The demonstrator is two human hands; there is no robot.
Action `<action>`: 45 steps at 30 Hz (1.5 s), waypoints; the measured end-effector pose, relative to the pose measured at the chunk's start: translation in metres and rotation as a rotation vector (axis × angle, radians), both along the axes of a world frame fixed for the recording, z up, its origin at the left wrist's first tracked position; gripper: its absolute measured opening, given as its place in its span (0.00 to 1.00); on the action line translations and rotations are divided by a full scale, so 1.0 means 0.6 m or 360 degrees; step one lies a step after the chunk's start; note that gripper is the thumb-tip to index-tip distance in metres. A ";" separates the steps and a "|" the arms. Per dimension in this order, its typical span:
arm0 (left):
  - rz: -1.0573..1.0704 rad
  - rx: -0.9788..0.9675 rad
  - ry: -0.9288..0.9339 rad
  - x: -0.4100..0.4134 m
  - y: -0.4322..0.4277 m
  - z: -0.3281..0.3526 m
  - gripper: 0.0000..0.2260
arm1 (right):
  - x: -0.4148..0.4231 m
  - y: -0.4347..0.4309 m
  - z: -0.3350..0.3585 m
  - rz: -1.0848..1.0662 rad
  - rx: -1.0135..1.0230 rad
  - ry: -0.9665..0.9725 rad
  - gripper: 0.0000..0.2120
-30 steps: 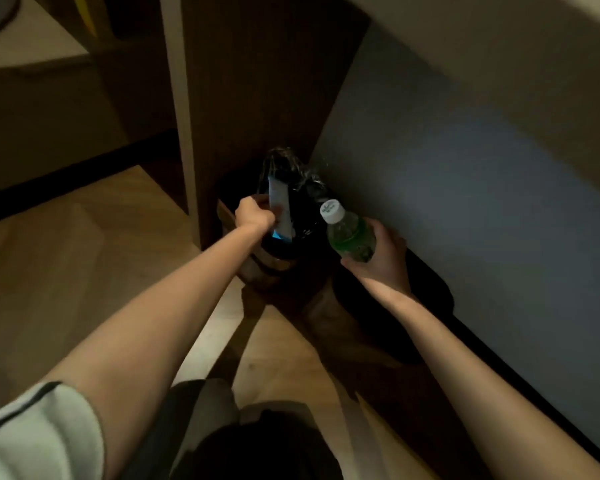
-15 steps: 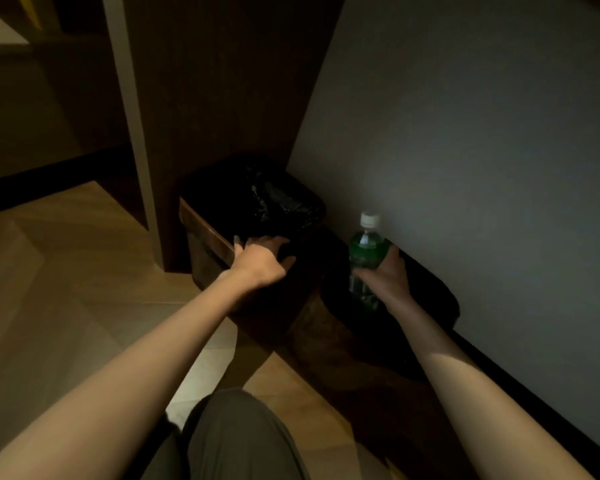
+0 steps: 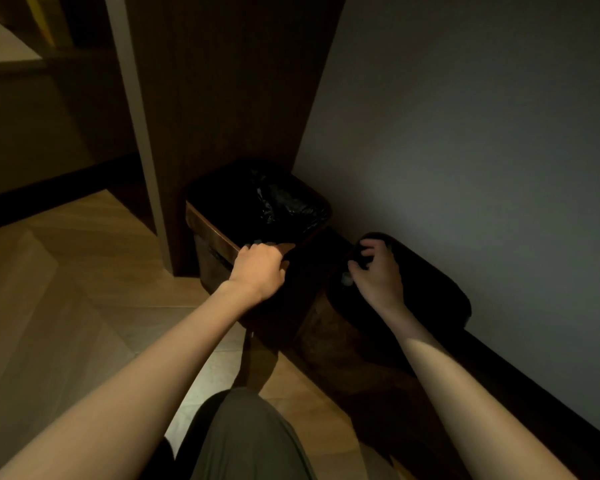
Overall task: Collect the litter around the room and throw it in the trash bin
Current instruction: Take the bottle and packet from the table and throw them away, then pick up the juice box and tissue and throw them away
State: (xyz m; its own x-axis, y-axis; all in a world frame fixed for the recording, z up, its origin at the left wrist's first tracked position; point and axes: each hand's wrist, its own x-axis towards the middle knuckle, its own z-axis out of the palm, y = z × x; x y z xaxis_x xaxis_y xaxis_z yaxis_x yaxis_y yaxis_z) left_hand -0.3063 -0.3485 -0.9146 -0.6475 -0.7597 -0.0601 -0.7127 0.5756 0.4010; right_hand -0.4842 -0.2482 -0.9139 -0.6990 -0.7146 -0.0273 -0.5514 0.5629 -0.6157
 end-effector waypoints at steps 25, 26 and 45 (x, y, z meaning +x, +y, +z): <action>0.0880 0.0322 0.0354 0.346 -0.009 0.462 0.18 | 0.373 -0.099 0.481 0.0971 0.0087 -0.0467 0.13; 0.0932 0.0318 0.0349 0.364 -0.008 0.499 0.18 | 0.386 -0.107 0.518 0.1032 0.0108 -0.0459 0.13; 0.1029 0.0012 0.0259 0.554 -0.221 0.922 0.19 | 0.562 -0.373 0.918 0.1319 0.0088 -0.0429 0.15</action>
State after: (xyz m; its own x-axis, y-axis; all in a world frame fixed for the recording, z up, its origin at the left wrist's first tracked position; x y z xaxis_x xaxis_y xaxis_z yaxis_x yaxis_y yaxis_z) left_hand 0.0261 -0.4813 -0.3612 -0.0631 -0.9980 -0.0073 -0.8435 0.0495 0.5349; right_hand -0.1472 -0.4719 -0.3632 0.0808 -0.9827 -0.1666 -0.6360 0.0779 -0.7678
